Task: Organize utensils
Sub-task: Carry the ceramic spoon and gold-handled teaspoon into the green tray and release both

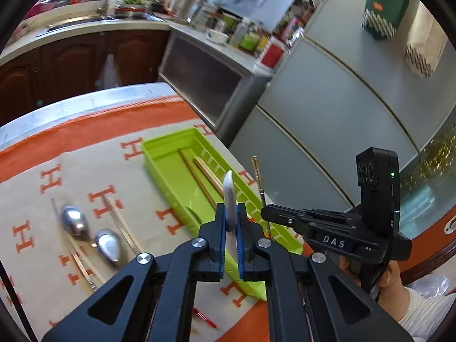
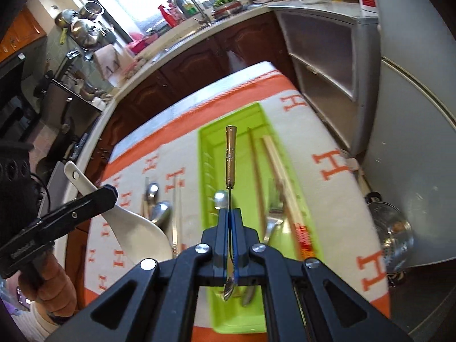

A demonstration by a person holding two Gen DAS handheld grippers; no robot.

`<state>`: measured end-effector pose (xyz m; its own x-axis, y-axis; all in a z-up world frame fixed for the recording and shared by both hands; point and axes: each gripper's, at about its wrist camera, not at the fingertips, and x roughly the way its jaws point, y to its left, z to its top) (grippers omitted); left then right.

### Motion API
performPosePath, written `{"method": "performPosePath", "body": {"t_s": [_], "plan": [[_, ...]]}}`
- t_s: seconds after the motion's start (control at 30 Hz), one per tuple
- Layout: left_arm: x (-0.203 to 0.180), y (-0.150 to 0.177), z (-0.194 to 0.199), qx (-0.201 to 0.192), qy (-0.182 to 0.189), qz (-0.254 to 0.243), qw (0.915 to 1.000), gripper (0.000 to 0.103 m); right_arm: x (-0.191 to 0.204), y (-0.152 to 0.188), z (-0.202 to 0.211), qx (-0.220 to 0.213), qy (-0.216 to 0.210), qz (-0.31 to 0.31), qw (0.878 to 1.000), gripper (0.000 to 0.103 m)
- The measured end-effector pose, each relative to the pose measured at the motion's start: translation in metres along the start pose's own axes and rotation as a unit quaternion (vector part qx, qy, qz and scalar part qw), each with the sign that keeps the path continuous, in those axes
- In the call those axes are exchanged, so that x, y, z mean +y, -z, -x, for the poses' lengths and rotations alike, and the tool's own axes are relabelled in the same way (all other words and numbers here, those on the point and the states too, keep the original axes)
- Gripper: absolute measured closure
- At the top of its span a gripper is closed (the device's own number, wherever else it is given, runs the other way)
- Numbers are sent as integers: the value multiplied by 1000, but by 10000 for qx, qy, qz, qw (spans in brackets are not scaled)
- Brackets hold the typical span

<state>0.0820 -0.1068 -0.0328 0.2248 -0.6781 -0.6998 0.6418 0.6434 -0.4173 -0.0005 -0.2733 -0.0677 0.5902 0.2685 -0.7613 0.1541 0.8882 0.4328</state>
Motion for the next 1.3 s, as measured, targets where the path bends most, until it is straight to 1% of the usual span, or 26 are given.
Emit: {"method": "performPosePath", "body": {"t_s": [0.07, 0.13, 0.23, 0.3, 0.37, 0.43, 0.5, 0.57, 0.6, 0.63, 0.77, 0.97, 1.1, 1.17, 1.3], "plan": [[-8, -2, -23, 267, -54, -120, 9996, 99, -6, 3, -5, 90, 244, 81, 9996, 101], [-12, -1, -44, 567, -184, -169, 9981, 99, -11, 6, -12, 213, 342, 111, 9991, 101], [-11, 2, -74, 990, -342, -121, 9944, 99, -18, 13, -21, 367, 327, 71, 9988, 101], [-9, 4, -87, 1134, -470, -92, 9924, 99, -19, 16, -27, 485, 231, 59, 9985, 101], [-3, 6, -96, 1240, -551, 17, 9907, 93, -22, 20, -32, 579, 96, -44, 9983, 100], [0, 10, -95, 1216, -492, 117, 9913, 80, -25, 23, -37, 591, 110, -141, 9981, 100], [0, 13, -91, 1183, -439, 139, 9919, 78, -28, 24, -41, 652, 174, -211, 9975, 97], [-2, 16, -82, 1098, -496, 98, 9927, 70, -30, 24, -41, 636, 142, -256, 9975, 97], [-2, 17, -78, 1015, -544, 90, 9933, 59, -29, 24, -40, 609, 119, -249, 9978, 97], [-1, 17, -74, 958, -570, 111, 9937, 53, -29, 23, -39, 594, 120, -253, 9978, 97], [3, 17, -56, 697, -563, 254, 9957, 51, -26, 21, -33, 450, -26, -285, 9986, 97], [17, 29, -30, 499, -725, 507, 9948, 51, -8, 24, -29, 428, -57, 116, 9990, 97], [30, 46, -9, 377, -938, 684, 9925, 51, 4, 31, -35, 530, -110, 338, 9980, 97], [35, 53, 2, 333, -973, 786, 9916, 51, 9, 35, -40, 600, -125, 408, 9973, 97], [55, 67, 23, 242, -1215, 1060, 9866, 51, 21, 42, -47, 732, -67, 659, 9951, 97]]}}
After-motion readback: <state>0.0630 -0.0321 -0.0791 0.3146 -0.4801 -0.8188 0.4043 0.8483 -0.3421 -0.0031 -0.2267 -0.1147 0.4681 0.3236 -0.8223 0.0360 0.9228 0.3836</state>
